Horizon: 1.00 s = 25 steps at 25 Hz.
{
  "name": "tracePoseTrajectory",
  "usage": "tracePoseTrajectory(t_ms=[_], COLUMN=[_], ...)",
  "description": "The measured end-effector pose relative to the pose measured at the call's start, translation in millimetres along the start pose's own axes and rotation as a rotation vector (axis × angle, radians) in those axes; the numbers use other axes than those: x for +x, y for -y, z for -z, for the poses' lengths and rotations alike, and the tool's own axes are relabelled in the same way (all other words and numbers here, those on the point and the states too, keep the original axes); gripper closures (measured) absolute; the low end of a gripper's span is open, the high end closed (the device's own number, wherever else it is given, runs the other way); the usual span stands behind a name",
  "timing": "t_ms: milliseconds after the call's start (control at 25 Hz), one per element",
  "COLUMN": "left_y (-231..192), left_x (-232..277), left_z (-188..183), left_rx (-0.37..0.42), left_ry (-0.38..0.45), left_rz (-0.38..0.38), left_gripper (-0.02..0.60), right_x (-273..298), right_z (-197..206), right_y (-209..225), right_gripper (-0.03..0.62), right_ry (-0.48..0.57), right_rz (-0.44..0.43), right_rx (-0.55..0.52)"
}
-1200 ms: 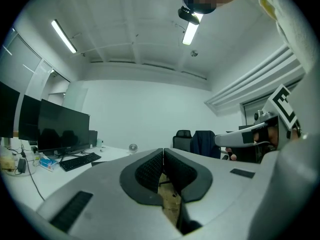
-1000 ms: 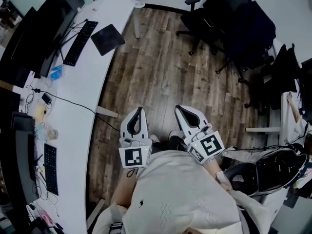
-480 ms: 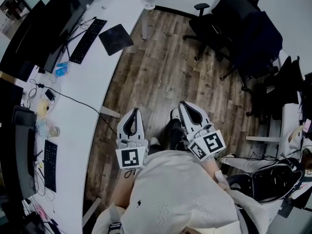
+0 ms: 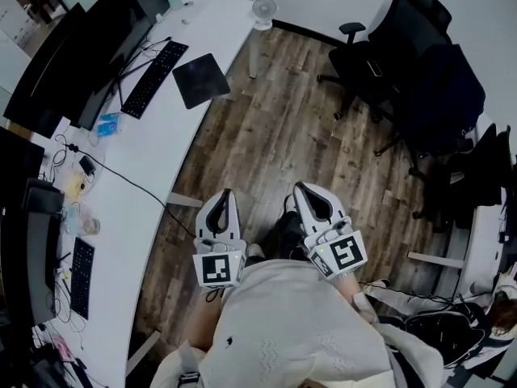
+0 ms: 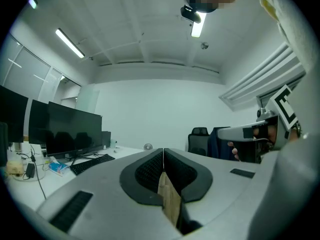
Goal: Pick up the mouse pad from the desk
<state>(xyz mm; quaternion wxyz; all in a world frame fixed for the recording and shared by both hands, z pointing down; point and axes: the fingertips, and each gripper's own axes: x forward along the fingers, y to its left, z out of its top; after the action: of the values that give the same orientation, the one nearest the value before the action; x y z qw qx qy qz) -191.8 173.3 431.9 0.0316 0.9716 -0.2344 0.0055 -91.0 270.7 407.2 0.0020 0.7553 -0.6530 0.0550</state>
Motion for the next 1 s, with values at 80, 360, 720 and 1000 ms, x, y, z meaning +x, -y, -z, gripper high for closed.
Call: tracePoseTrajectory(t_ms=[80,360,720,1000], left_y=[4.3,12.9,18.9,53.2], left_x=[15.3,79.7,154.2,214.8], left_z=[5.9,1.6,-4.6,-8.7], left_rx=[0.013,-0.007,-0.045,-0.041], left_ry=[-0.014,-0.030,-0.031,-0.024], left_rz=[0.000,-0.041,-0.119,-0.136], left_gripper=[0.566,0.568,0.566,0.568], right_x=[10.2,47.4,93.4,111.2], right_z=[0.6,-0.9,-16.9,-23.0], right_y=[13.7,72.9,140.5,201.9], right_gripper=[0.592,0.592,0.592,0.592], right_ry=[-0.004,-0.017,-0.019,-0.018], right_rz=[-0.018,-0.074,-0.159,-0.200], right_rx=[0.000,0.045,0.042,0.048])
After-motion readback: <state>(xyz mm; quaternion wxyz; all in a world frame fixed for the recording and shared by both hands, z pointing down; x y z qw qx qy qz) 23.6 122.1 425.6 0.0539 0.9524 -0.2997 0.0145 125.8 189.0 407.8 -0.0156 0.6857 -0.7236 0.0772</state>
